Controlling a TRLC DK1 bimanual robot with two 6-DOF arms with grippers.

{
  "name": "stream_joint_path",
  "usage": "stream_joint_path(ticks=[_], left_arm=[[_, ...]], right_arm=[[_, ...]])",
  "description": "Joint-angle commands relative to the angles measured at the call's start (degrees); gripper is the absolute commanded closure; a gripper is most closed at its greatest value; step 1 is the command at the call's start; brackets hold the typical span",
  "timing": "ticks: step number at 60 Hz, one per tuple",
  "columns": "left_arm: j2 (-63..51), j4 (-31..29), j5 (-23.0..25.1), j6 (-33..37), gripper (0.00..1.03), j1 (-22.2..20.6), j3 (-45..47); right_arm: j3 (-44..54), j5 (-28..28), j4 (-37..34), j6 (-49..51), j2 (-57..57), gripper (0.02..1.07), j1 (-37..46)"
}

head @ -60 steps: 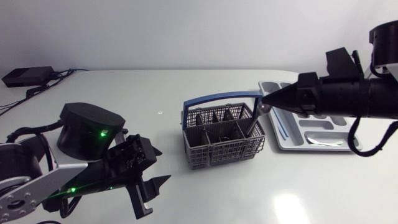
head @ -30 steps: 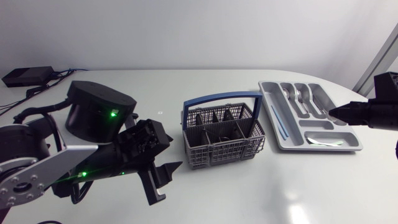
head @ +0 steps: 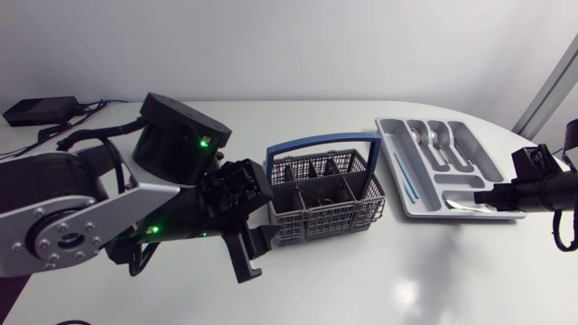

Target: Unload the cutlery basket into the drawer organizer.

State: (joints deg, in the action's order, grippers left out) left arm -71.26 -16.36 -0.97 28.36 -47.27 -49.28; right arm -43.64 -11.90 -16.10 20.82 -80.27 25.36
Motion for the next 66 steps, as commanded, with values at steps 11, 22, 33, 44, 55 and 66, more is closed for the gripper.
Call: stream_joint_path(ticks=[11,22,33,44,55,66], left_arm=[[-2.0,-1.0,-1.5,0.6,0.32,-1.5,-2.5],[-2.6,-1.3,-1.8,0.6,0.32,-2.1,-3.6],[-2.5,-1.5,-2.0,0.6,0.32,-2.5,-3.3],[-2.1,-1.7,-2.3,1.9,0.32,-2.2,-3.3],[-5.5,-1.3,-4.7,8.6,0.32,-3.3,-7.1],[-8.6,1.5,-7.2,18.8,0.33,-5.1,-8.7]], right_arm=[[-2.2,4.9,3.4,-4.3,-6.0,1.01,0.1],[-3.6,7.9,6.8,-8.8,-10.8,0.92,-4.0],[-6.0,8.6,7.0,-14.9,-12.3,0.33,-8.6],[-3.8,4.3,6.3,-14.1,-7.0,0.07,-6.7],[3.3,-8.1,5.6,-5.9,1.7,0.07,-5.7],[5.7,-12.5,-0.4,1.2,6.1,0.07,-8.4]])
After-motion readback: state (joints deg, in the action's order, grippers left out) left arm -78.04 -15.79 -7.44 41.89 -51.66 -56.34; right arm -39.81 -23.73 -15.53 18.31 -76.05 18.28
